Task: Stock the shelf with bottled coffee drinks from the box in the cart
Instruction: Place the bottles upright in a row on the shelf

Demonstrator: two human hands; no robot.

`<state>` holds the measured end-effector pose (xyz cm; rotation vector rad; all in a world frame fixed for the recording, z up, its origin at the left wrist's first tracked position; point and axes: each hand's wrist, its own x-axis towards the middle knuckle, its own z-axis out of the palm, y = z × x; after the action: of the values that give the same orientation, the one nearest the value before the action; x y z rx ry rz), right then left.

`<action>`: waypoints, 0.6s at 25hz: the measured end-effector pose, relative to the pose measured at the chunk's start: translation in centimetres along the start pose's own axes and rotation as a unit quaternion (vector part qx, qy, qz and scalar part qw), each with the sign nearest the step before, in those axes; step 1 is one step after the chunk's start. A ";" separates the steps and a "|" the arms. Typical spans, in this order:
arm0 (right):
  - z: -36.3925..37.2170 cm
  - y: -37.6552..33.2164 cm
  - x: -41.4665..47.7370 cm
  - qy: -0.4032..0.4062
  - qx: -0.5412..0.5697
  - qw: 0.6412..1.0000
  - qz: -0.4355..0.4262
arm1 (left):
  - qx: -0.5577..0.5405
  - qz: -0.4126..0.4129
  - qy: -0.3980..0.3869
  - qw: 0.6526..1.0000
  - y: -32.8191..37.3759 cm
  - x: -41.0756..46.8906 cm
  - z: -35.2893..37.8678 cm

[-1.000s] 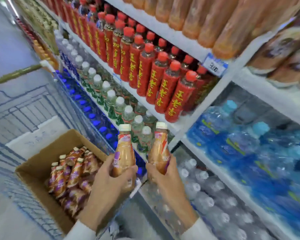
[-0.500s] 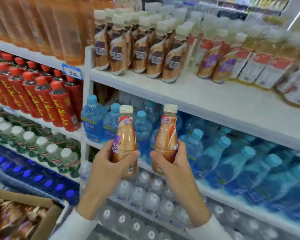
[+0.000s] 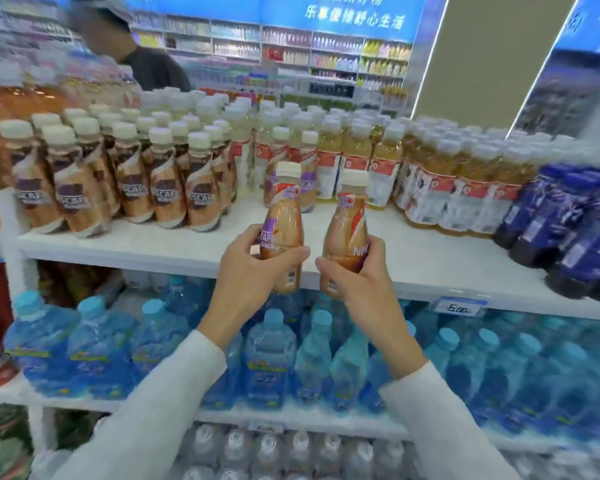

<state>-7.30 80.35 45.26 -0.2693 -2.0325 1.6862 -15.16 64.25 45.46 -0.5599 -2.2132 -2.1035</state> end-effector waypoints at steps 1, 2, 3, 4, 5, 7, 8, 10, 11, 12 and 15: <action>0.0 -0.2 1.3 0.005 -0.012 1.000 -0.002 | 0.010 0.014 -0.005 1.000 0.0 1.4 0.5; 0.0 -0.2 2.5 0.007 -0.025 1.000 -0.005 | 0.022 0.027 -0.013 0.999 -0.2 2.7 0.9; 0.0 -0.1 3.5 0.009 -0.038 0.999 -0.007 | 0.035 0.034 -0.022 0.999 -0.5 3.9 1.1; 0.1 0.1 4.4 0.015 -0.048 0.999 -0.008 | 0.043 0.037 -0.030 0.998 -0.9 5.0 1.2; 0.2 0.4 5.0 0.020 -0.055 0.998 -0.007 | 0.045 0.036 -0.033 0.998 -1.3 5.9 1.3; 0.3 1.2 6.0 0.033 -0.056 0.998 -0.004 | 0.043 0.039 -0.032 0.998 -2.2 7.1 1.3; 0.3 1.7 6.3 0.039 -0.054 0.998 -0.004 | 0.044 0.043 -0.032 0.998 -2.6 7.3 1.3; 0.4 2.4 6.7 0.048 -0.052 0.997 -0.009 | 0.051 0.050 -0.034 0.997 -3.2 7.5 1.4; 0.4 2.5 6.8 0.046 -0.053 0.997 -0.010 | 0.052 0.050 -0.037 0.997 -3.3 7.4 1.4; 0.2 2.6 6.8 0.037 -0.058 0.998 -0.006 | 0.051 0.045 -0.044 0.997 -3.4 7.4 1.3; -1.3 2.6 6.7 -0.028 -0.068 0.997 0.013 | 0.036 0.008 -0.119 0.992 -3.5 7.9 0.2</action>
<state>-12.86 85.03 44.55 -0.2979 -2.1993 1.5890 -23.52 66.17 44.21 -0.8616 -2.3837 -2.0357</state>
